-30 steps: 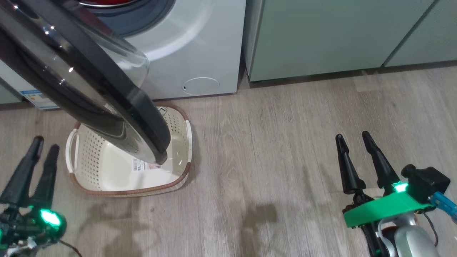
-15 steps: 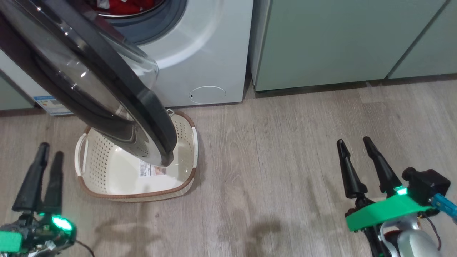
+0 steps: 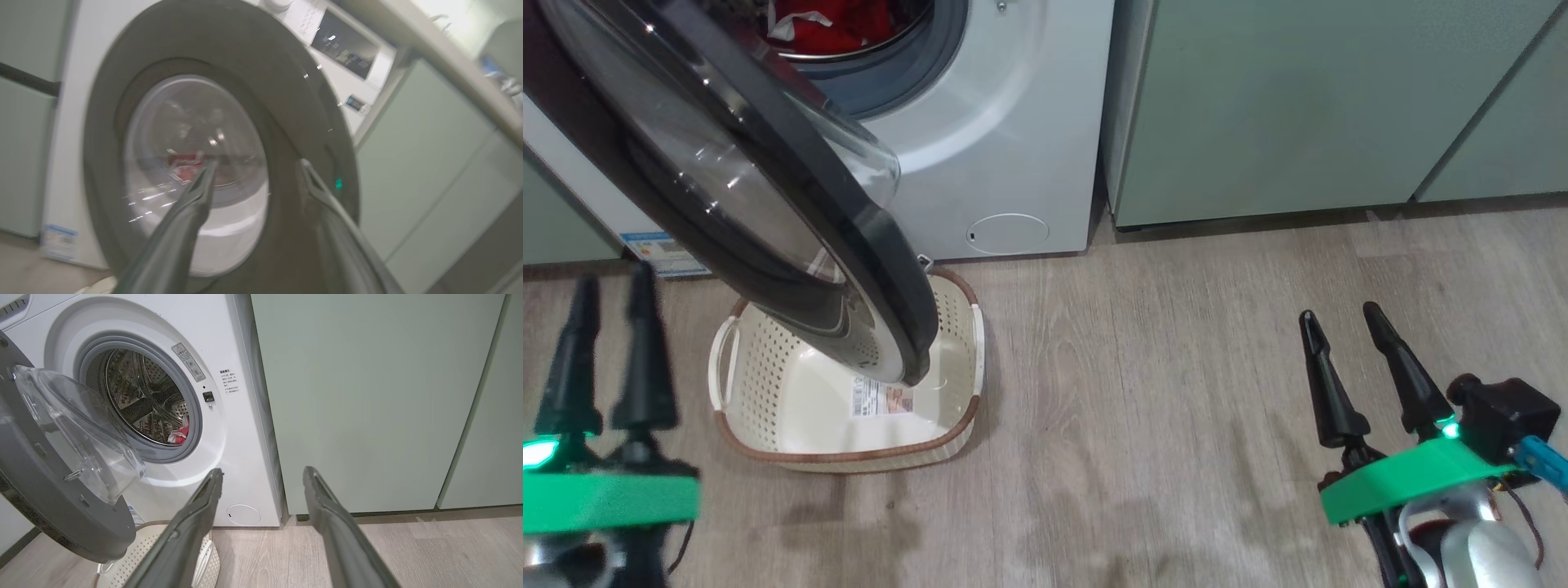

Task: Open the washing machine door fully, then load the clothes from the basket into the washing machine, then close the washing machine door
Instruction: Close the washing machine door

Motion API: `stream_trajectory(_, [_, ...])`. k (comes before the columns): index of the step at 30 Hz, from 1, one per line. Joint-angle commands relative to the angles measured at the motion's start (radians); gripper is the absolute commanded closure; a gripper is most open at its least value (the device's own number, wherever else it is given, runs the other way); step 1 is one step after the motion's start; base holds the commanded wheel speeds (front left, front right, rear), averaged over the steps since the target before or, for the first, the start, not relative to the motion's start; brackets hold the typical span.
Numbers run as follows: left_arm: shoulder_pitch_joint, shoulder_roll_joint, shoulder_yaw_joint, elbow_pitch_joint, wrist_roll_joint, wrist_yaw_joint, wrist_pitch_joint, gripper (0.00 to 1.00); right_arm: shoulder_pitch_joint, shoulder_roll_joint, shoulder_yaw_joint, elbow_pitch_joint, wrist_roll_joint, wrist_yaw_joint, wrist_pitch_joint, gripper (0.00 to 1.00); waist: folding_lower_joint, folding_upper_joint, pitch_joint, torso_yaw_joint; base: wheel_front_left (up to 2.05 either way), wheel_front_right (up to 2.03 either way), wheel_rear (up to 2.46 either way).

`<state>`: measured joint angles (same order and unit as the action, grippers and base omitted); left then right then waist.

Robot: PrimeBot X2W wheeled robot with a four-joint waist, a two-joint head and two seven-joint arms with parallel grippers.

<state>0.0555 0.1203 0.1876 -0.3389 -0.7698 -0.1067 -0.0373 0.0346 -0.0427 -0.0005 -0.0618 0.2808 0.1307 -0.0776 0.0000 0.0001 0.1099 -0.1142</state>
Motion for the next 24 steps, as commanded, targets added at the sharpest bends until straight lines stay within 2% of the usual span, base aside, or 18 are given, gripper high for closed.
stream_trajectory(1, [-0.027, 0.031, 0.008, -0.036, 0.078, 0.013, -0.015, 0.0, -0.015, -0.008, 0.018, -0.043, -0.01, 0.0, 0.003, 0.0, 0.0, -0.0001, -0.001, 0.0, 0.0, 0.0, 0.0])
stream_trajectory(6, [-0.001, 0.049, -0.087, -0.024, 0.332, 0.056, -0.068, 0.0, -0.004, -0.008, 0.016, -0.054, -0.026, 0.0, 0.015, 0.0, 0.0, -0.0001, -0.011, 0.004, 0.0, 0.0, 0.0])
stream_trajectory(11, [0.039, 0.069, -0.153, 0.002, 0.488, 0.087, -0.086, 0.0, 0.016, -0.008, 0.017, -0.061, -0.039, 0.0, 0.026, 0.0, 0.0, -0.0001, -0.029, 0.003, 0.0, 0.0, 0.0])
stream_trajectory(15, [0.072, 0.08, -0.18, 0.036, 0.554, 0.105, -0.095, 0.0, 0.037, -0.008, 0.017, -0.067, -0.047, 0.0, 0.034, 0.0, 0.0, -0.0001, -0.042, 0.002, 0.0, 0.0, 0.0])
stream_trajectory(24, [0.105, 0.081, -0.191, 0.092, 0.586, 0.129, -0.114, 0.0, 0.065, -0.008, 0.02, -0.081, -0.054, 0.0, 0.048, 0.0, 0.0, -0.0001, -0.066, -0.002, 0.0, 0.0, 0.0])
